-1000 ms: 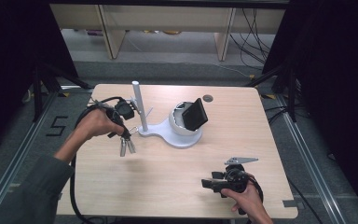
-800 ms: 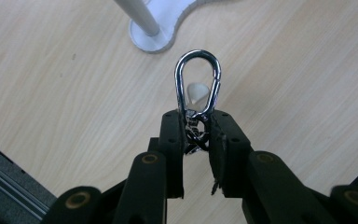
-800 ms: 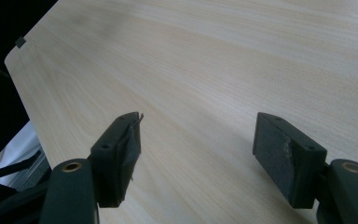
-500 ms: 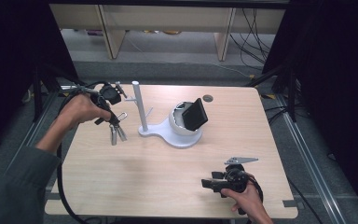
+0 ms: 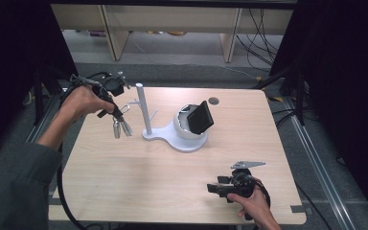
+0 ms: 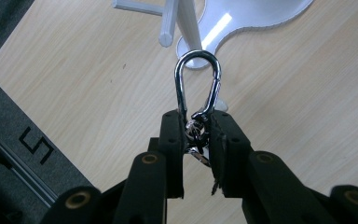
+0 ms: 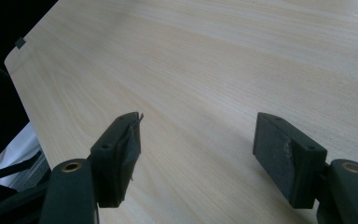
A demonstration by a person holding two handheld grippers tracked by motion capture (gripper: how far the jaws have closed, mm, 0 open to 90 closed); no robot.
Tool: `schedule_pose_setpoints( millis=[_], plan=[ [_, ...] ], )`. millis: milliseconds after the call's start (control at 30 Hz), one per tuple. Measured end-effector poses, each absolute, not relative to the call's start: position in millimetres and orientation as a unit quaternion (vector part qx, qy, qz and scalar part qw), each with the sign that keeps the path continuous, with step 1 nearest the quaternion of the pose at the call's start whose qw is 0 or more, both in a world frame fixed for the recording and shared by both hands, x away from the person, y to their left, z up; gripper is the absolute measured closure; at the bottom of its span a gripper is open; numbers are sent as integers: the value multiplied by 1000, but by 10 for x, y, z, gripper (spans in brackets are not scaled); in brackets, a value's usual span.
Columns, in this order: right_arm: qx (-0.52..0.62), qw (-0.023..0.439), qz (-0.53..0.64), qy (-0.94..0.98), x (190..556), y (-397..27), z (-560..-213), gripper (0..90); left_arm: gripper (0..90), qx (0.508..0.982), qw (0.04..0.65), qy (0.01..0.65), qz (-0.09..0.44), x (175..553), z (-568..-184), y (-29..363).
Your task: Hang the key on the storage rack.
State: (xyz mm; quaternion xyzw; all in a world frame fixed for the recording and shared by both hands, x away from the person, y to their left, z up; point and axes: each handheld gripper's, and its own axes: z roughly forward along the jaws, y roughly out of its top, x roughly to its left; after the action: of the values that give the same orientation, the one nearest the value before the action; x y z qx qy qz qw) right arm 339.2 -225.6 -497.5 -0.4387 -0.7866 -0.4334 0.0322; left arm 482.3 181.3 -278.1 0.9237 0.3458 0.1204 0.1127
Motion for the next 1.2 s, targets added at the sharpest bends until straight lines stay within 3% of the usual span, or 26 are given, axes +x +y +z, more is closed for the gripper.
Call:
schedule_pose_setpoints(
  millis=[1200],
  plan=[
    [-436,36,-432,-789,3394,-2254,-4964,332,747,912,110,372,131,5160,-2999,1622]
  ],
)
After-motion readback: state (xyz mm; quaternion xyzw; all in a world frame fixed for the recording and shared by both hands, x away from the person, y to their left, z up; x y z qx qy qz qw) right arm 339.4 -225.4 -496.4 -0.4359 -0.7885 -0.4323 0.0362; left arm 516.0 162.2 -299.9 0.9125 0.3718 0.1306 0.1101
